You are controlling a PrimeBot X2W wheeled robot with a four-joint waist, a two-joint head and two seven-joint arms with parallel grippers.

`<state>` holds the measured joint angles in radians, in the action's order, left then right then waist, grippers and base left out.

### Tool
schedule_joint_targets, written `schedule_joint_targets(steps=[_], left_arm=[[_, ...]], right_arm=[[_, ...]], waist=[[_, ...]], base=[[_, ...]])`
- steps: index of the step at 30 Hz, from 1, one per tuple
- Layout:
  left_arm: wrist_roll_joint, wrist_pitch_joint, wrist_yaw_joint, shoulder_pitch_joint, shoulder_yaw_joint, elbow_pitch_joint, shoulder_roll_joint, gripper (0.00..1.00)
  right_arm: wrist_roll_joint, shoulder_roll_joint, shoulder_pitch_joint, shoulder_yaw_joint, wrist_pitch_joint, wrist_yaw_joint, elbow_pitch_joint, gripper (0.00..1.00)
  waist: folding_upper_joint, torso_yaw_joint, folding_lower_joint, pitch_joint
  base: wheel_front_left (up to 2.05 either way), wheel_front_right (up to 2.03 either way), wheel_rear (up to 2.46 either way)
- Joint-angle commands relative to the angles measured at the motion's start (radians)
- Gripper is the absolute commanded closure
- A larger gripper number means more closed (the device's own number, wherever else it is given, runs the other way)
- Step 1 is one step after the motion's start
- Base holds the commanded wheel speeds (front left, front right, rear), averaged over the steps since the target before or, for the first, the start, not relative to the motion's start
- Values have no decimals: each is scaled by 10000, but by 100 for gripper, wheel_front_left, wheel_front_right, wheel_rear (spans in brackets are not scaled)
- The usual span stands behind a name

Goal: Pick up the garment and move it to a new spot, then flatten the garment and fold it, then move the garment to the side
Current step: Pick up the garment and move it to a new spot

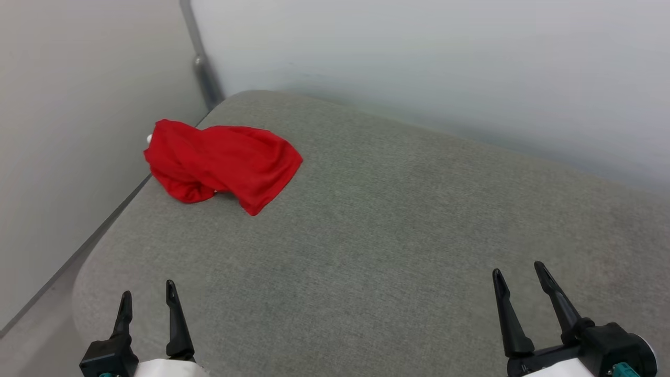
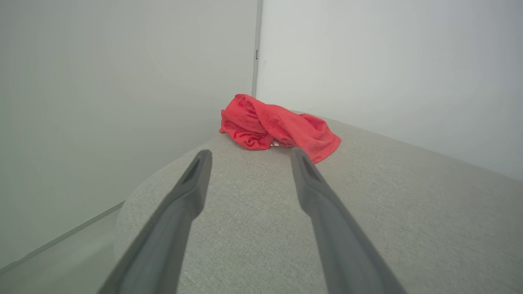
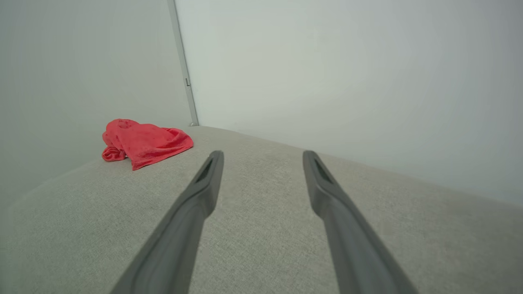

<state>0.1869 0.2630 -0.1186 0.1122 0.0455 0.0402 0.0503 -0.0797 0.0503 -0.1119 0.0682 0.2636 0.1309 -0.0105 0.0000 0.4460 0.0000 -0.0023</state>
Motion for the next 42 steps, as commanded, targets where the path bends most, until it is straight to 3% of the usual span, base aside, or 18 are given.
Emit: schedule_joint_targets(steps=[1,11,17,23,28,36,42], left_arm=[[1,28,-50,60,97,-61,1,0],[349,28,-586,266,314,-647,-1,0],[416,28,-653,283,326,-697,0,0],[204,28,48,-643,659,-74,43,0],[390,28,694,-2237,1207,896,482,0],[1138,-52,1421,-5411,2032,2545,1852,0],[1661,-429,1993,-7851,2353,4294,3365,0]], right_arm=[[40,-2,-85,45,18,-3,6,0],[331,-2,544,599,18,-3,-220,0],[406,-1,698,640,18,-3,-308,0],[545,-1,597,321,18,-3,-132,0],[937,-1,641,-24,18,-3,171,0],[1881,4,1481,-337,19,-4,861,0],[2506,47,2118,-458,18,-3,1511,0]], waist=[[0,432,0,3],[0,727,0,422],[0,733,0,466],[0,642,0,598],[0,295,0,1140],[0,-682,0,2962],[0,-1195,0,4283]], base=[[0,0,0],[0,0,0],[0,0,0],[0,0,0],[0,0,0],[0,0,0],[0,0,0]])
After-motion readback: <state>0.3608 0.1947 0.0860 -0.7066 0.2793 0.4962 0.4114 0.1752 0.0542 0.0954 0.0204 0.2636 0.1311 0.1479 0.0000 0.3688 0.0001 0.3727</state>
